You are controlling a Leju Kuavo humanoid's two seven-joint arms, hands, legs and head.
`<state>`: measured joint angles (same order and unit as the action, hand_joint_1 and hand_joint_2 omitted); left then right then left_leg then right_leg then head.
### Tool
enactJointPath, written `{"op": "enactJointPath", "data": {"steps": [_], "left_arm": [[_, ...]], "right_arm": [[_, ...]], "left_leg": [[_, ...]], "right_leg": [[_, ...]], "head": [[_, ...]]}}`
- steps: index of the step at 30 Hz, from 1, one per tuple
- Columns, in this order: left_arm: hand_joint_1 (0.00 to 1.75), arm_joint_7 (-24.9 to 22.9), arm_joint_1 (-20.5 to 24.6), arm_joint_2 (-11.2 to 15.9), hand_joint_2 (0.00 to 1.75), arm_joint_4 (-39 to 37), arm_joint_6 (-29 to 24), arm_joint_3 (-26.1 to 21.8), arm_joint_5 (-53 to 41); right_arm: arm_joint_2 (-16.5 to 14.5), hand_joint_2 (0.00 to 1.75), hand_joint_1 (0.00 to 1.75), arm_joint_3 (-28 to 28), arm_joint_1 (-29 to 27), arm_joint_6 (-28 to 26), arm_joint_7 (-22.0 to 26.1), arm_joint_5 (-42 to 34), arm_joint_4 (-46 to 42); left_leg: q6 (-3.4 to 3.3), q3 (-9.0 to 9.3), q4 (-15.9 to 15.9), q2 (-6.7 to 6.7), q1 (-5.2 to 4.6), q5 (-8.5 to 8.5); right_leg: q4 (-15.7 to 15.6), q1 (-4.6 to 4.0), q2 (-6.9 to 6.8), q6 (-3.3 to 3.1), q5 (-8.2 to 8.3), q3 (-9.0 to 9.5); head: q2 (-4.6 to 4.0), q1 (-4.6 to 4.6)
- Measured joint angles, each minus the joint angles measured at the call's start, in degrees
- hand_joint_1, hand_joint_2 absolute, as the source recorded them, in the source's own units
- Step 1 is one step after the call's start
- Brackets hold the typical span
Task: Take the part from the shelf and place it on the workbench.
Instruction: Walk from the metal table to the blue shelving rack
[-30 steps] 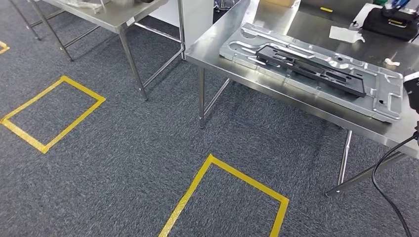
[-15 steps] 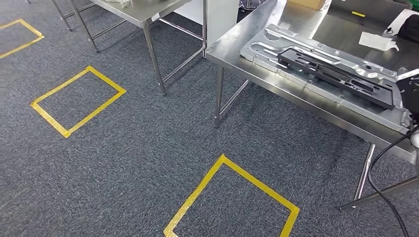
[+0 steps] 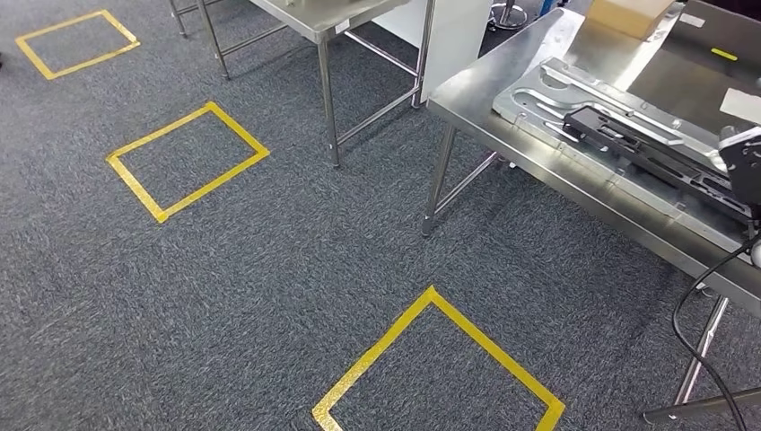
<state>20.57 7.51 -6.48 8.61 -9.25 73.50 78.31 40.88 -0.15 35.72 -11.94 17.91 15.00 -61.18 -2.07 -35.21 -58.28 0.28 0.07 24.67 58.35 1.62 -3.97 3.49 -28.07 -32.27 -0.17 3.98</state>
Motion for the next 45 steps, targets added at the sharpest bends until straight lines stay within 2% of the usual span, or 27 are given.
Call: {"op": "enactJointPath", "data": {"steps": [2,4,6,8,10,11,13,15,17,19,20,21,22,23,25,27,28,30,32,34,36,37,38,39,41,43,45], "left_arm": [[0.0,0.0,0.0,-0.1,0.0,0.0,-0.2,0.0,0.0],[0.0,0.0,0.0,-0.2,0.0,0.0,-0.3,0.0,-0.1],[0.0,0.0,-0.1,-0.2,0.0,0.0,-0.3,0.0,-0.1],[0.0,0.0,-0.1,-0.2,0.0,0.0,-0.4,0.0,0.0],[0.0,0.0,0.0,-0.3,0.0,0.0,-0.5,0.0,0.1],[0.0,0.0,0.1,-0.3,0.0,0.0,-0.6,0.0,0.2],[0.0,0.0,0.1,-0.4,0.0,0.0,-0.9,0.0,0.3],[0.0,-0.2,0.0,-0.4,0.0,0.0,-1.3,0.0,0.3],[0.0,-0.2,0.0,-0.4,0.0,0.0,-1.8,0.0,0.3],[0.0,-0.2,0.0,-0.4,0.0,0.0,-2.2,0.0,0.4],[0.0,-0.2,-0.1,-0.4,0.0,0.0,-2.4,0.0,0.4],[0.0,-0.2,-0.2,-0.4,0.0,0.0,-2.5,0.0,0.4],[0.0,-0.2,-0.3,-0.4,0.0,0.0,-2.5,0.0,0.4],[0.0,-0.2,-0.3,-0.4,0.0,0.0,-2.6,0.0,0.4],[0.0,-0.2,-0.3,-0.4,0.0,0.0,-2.6,0.0,0.5],[0.0,-0.1,-0.3,-0.4,0.0,0.0,-2.7,0.0,0.5],[0.0,-0.1,-0.3,-0.4,0.0,0.0,-2.7,0.0,0.5],[0.0,-0.1,-0.4,-0.4,0.0,0.0,-2.7,0.0,0.5],[0.0,-0.1,-0.4,-0.4,0.0,0.0,-2.7,0.0,0.5],[0.0,0.0,-0.3,-0.3,0.0,0.0,-2.9,0.0,0.7],[0.0,0.3,-0.3,-0.3,0.0,0.0,-3.2,0.0,1.0],[0.0,0.5,-0.4,-0.3,0.0,0.0,-3.4,0.0,1.1],[0.0,0.7,-0.5,-0.3,0.0,0.0,-3.5,0.0,1.2],[0.0,0.9,-0.5,-0.3,0.0,0.0,-3.5,0.0,1.3],[0.0,1.1,-0.5,-0.4,0.0,0.0,-3.5,0.0,1.3],[0.0,1.1,-0.7,-0.4,0.0,0.0,-3.4,0.0,1.3],[0.0,1.1,-1.0,-0.4,0.0,0.0,-3.4,-0.1,1.3]], "right_arm": [[0.2,0.0,0.0,-0.1,-0.3,0.0,0.0,0.0,0.1],[0.3,0.0,0.0,-0.2,-0.8,0.0,0.1,0.0,0.2],[0.3,0.0,0.0,-0.2,-1.4,0.0,0.2,0.0,0.4],[0.3,0.0,0.0,-0.2,-1.9,0.0,0.5,0.0,0.6],[0.2,0.0,0.0,-0.2,-1.8,-0.1,0.8,0.3,0.7],[0.2,0.0,0.0,-0.2,-1.6,-0.2,0.9,0.6,0.8],[0.1,0.0,0.0,0.0,-1.2,-0.3,1.2,1.0,1.0],[-0.1,0.0,0.0,0.3,-1.0,-0.3,1.4,1.2,1.2],[-0.4,0.0,0.0,0.5,-0.7,-0.5,1.6,1.3,1.3],[-0.7,0.0,0.0,0.7,-0.7,-1.0,1.7,1.4,1.4],[-0.9,0.0,0.0,0.8,-0.7,-1.2,1.7,1.6,1.5],[-1.2,0.0,0.0,1.0,-0.7,-1.3,1.7,1.7,1.5],[-1.5,0.0,0.0,1.1,-0.7,-1.4,1.7,1.8,1.5],[-1.7,0.0,0.0,1.2,-0.7,-1.4,1.7,1.9,1.6],[-1.9,0.0,0.0,1.3,-0.6,-1.4,1.7,2.0,1.6],[-2.0,0.0,0.0,1.4,-0.5,-1.5,1.7,2.0,1.6],[-2.1,0.0,0.0,1.4,-0.4,-1.5,1.7,2.0,1.6],[-2.3,0.0,0.0,1.6,-0.3,-1.5,1.7,2.0,1.6],[-2.4,0.0,0.0,1.7,-0.2,-1.6,1.7,2.0,1.6],[-2.4,0.0,0.0,1.8,-0.2,-1.6,1.7,2.1,1.7],[-2.4,0.0,0.0,1.9,-0.2,-1.4,1.6,1.9,1.9],[-2.4,0.0,0.0,2.0,-0.3,-1.1,1.4,1.6,1.8],[-2.2,0.0,0.0,2.0,-0.4,-0.8,1.1,0.9,1.5],[-1.7,0.0,0.0,2.1,-0.7,-0.5,0.8,-0.1,0.9],[-0.2,0.0,0.0,2.0,-1.1,0.3,0.1,-2.1,-1.0],[1.6,0.0,0.0,2.0,-1.5,1.2,-1.0,-3.5,-3.0],[3.1,0.0,0.0,2.0,-1.9,1.8,-2.1,-4.3,-5.0]], "left_leg": [[-0.54,0.07,0.3,-0.75,0.02,-0.28],[-0.75,0.02,0.3,-1.47,-0.18,-0.33],[-0.82,0.01,0.2,-2.28,-0.36,-0.34],[-0.84,0.04,0.0,-3.37,-0.49,-0.34],[-0.71,-0.04,-0.2,-4.48,-0.61,-0.34],[-0.56,-0.18,-0.2,-4.96,-0.65,-0.4],[-0.06,-0.55,-0.2,-5.82,-0.63,-0.63],[0.55,-0.73,-0.3,-6.33,-0.65,-0.65],[1.15,-1.78,-2.7,-4.64,-0.85,1.06],[1.62,-5.06,-9.9,-2.03,-0.71,4.92],[1.8,-6.89,-13.8,-1.4,-0.54,6.55],[1.96,-8.15,-16.5,-1.04,-0.38,7.36],[2.07,-8.26,-16.9,-0.88,-0.27,6.98],[2.12,-7.25,-15.0,-0.65,-0.18,5.68],[1.92,-2.92,-6.8,0.94,-0.23,2.34],[1.29,0.08,-0.9,2.17,-0.51,0.7],[0.95,0.42,-0.1,2.23,-0.69,0.67],[0.31,0.4,0.1,1.04,-0.68,0.34],[-0.35,0.59,0.6,0.04,-0.52,-0.05],[-0.71,0.67,0.9,-0.96,-0.45,-0.28],[-0.79,0.63,0.8,-2.06,-0.54,-0.3],[-0.8,0.62,0.7,-2.64,-0.59,-0.29],[-0.81,0.62,0.6,-3.25,-0.61,-0.27],[-0.79,0.63,0.4,-3.92,-0.63,-0.23],[-0.61,0.46,0.0,-5.23,-0.66,-0.13],[-0.15,0.03,-0.1,-6.36,-0.6,-0.15],[0.52,-0.21,0.0,-7.21,-0.53,-0.27]], "right_leg": [[5.5,0.12,2.6,0.15,-3.32,-2.59],[12.4,-0.04,3.6,0.08,-6.37,-6.03],[15.7,-0.15,3.76,-0.06,-6.77,-7.89],[12.5,-0.24,3.99,-0.44,-3.79,-6.65],[4.5,-0.33,5.5,-0.93,0.01,-3.03],[1.6,-0.4,6.15,-1.12,0.99,-1.75],[-0.2,-0.66,6.41,-1.38,1.21,-1.01],[-0.5,-0.57,5.26,-1.89,1.51,-0.87],[-1.0,-0.3,4.09,-2.63,1.73,-0.53],[-1.1,-0.36,2.97,-3.08,1.73,-0.44],[-1.1,-0.41,2.44,-3.14,1.71,-0.45],[-1.1,-0.44,1.89,-3.14,1.7,-0.45],[-1.1,-0.42,1.38,-3.1,1.67,-0.44],[-1.1,-0.4,0.85,-3.04,1.63,-0.4],[-0.9,-0.43,-0.2,-2.7,1.41,-0.2],[-0.8,-0.7,-1.15,-2.13,1.15,-0.04],[-0.8,-0.81,-1.59,-1.81,1.08,0.02],[-1.0,-0.77,-2.34,-1.16,0.99,0.2],[0.6,-0.41,-0.56,-0.63,-0.48,-0.31],[6.8,-0.21,2.54,-0.41,-3.92,-3.09],[13.8,-0.29,3.65,-0.38,-6.4,-6.73],[15.1,-0.31,3.77,-0.43,-6.19,-7.61],[14.2,-0.31,3.85,-0.54,-4.87,-7.41],[11.2,-0.3,4.06,-0.7,-2.77,-6.21],[3.5,-0.28,5.61,-1.13,0.61,-2.86],[0.0,-0.43,6.64,-1.47,1.35,-1.32],[-0.4,-0.46,5.87,-1.9,1.41,-1.14]], "head": [[0.0,-0.01],[0.0,0.0],[-0.01,0.0],[-0.01,0.0],[-0.01,0.0],[-0.01,-0.01],[0.0,0.0],[0.0,0.01],[-0.01,0.04],[-0.01,0.08],[-0.01,0.08],[-0.01,0.08],[-0.01,0.09],[-0.01,0.09],[-0.01,0.08],[-0.01,0.08],[-0.01,0.08],[0.0,0.08],[0.0,0.07],[-0.01,0.05],[-0.01,0.04],[-0.01,0.04],[-0.01,0.04],[-0.01,0.04],[-0.01,0.04],[-0.01,0.04],[0.0,0.07]]}}
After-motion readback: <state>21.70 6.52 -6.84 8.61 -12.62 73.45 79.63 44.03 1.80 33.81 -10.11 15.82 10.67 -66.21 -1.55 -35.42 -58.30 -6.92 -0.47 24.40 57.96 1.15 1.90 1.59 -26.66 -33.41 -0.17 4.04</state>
